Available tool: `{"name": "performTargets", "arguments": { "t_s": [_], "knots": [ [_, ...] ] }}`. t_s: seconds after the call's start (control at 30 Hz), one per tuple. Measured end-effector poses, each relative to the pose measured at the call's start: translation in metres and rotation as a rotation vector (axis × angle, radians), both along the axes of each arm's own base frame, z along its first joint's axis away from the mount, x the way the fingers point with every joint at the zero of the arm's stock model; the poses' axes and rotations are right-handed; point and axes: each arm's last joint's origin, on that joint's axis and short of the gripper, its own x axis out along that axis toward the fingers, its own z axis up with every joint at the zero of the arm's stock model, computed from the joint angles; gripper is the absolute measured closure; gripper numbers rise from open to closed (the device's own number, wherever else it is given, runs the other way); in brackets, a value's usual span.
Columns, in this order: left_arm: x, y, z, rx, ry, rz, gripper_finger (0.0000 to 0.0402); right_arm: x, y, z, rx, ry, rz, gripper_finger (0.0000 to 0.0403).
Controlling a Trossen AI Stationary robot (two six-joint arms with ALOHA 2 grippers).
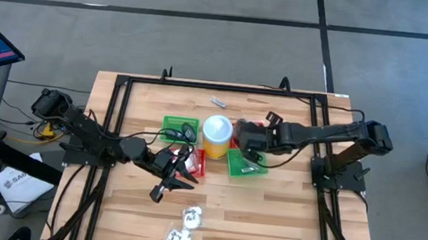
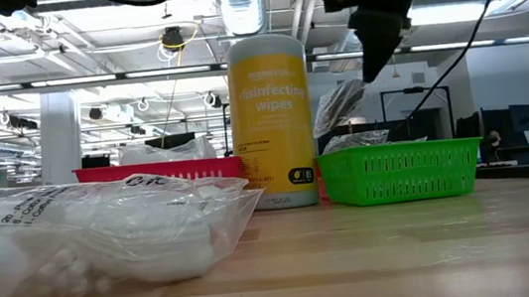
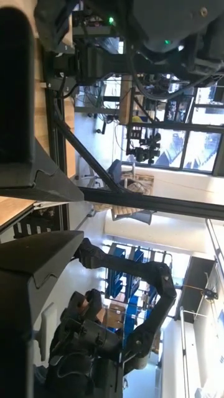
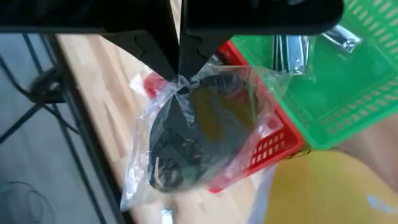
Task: Pick & Place Travel size toiletries
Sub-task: Put the black hair brush into the right red bin
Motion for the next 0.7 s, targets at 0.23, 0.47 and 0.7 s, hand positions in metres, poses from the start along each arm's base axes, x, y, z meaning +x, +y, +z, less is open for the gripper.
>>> {"name": "performTargets", "arguments": {
  "t_s": [0.23, 0.47, 0.7],
  "knots": [
    [0.000, 0.000, 0.000, 0.000, 0.000, 0.000, 0.0325, -0.001, -0.015, -0.014, 0.036, 0.032, -0.006, 0.0403],
    [0.000, 0.000, 0.000, 0.001, -0.001, 0.000, 0.0325, -0.003, -0.029, -0.029, 0.032, 0.019, -0.040, 0.0403],
    [0.000, 0.000, 0.000, 0.001, -0.001, 0.000, 0.0325, -0.001, -0.041, -0.035, 0.027, -0.014, -0.068, 0.0403]
  ]
}}
